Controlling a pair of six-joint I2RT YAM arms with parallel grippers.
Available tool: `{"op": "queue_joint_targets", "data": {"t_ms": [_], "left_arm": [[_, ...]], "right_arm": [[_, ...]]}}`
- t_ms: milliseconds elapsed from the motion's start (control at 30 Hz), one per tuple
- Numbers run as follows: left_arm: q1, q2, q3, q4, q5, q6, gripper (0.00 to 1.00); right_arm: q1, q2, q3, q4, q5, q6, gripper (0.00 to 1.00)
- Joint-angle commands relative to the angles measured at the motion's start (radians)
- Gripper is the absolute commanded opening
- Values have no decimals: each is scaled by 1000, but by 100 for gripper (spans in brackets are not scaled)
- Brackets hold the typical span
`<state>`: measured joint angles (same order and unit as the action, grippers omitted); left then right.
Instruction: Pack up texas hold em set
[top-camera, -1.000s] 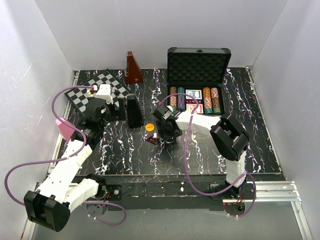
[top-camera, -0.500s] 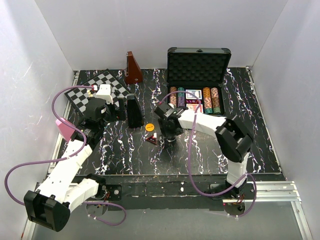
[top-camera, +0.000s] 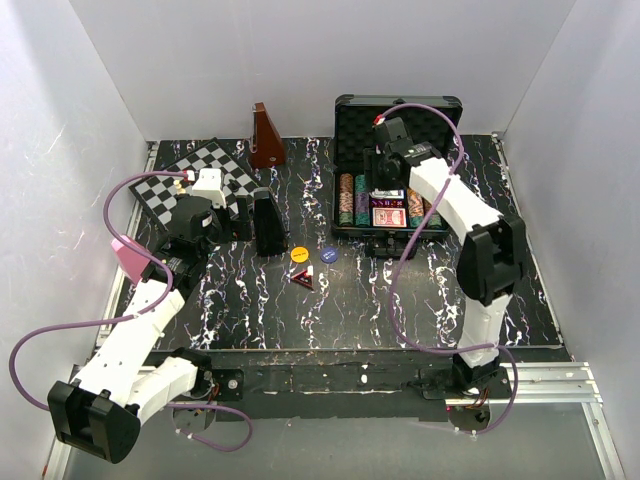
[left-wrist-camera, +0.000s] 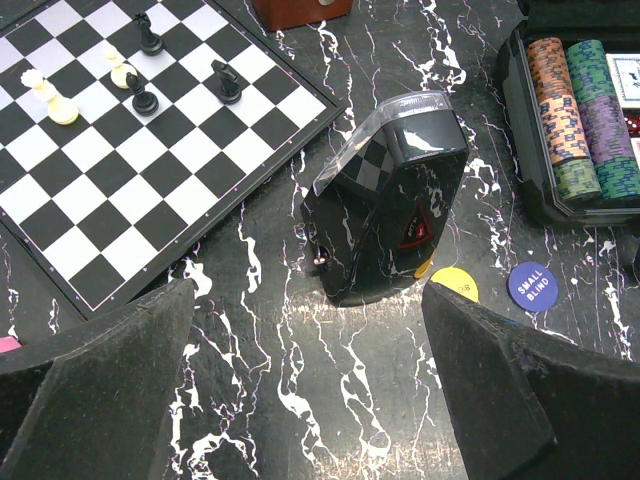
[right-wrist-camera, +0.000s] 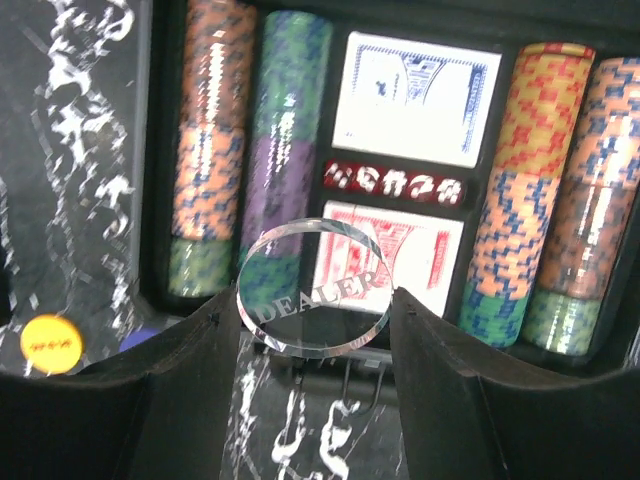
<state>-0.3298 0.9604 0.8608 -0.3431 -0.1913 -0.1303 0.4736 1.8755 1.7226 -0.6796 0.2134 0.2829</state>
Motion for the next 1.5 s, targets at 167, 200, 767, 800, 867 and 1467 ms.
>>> {"op": "queue_joint_targets", "data": {"t_ms": [167, 200, 767, 800, 867, 1467], "left_arm": [[0, -20, 1, 9, -7, 6, 98], [-2, -19, 1, 10, -5, 5, 98], [-2, -17, 1, 10, 4, 3, 98], [-2, -17, 0, 9, 4, 4, 98], [-2, -19, 1, 10, 4, 4, 98], [-2, -15, 1, 10, 4, 4, 98]], "right_arm": [[-99, 229, 242, -28, -16, -86, 22], [-102, 243, 250, -20, -16, -91, 22], [-115, 461, 466, -52, 3, -108, 25], [-113, 467, 471, -51, 6, -108, 25], [-116, 476, 482, -55, 9, -110, 25], [-121, 511, 488, -71, 14, -110, 25]]}}
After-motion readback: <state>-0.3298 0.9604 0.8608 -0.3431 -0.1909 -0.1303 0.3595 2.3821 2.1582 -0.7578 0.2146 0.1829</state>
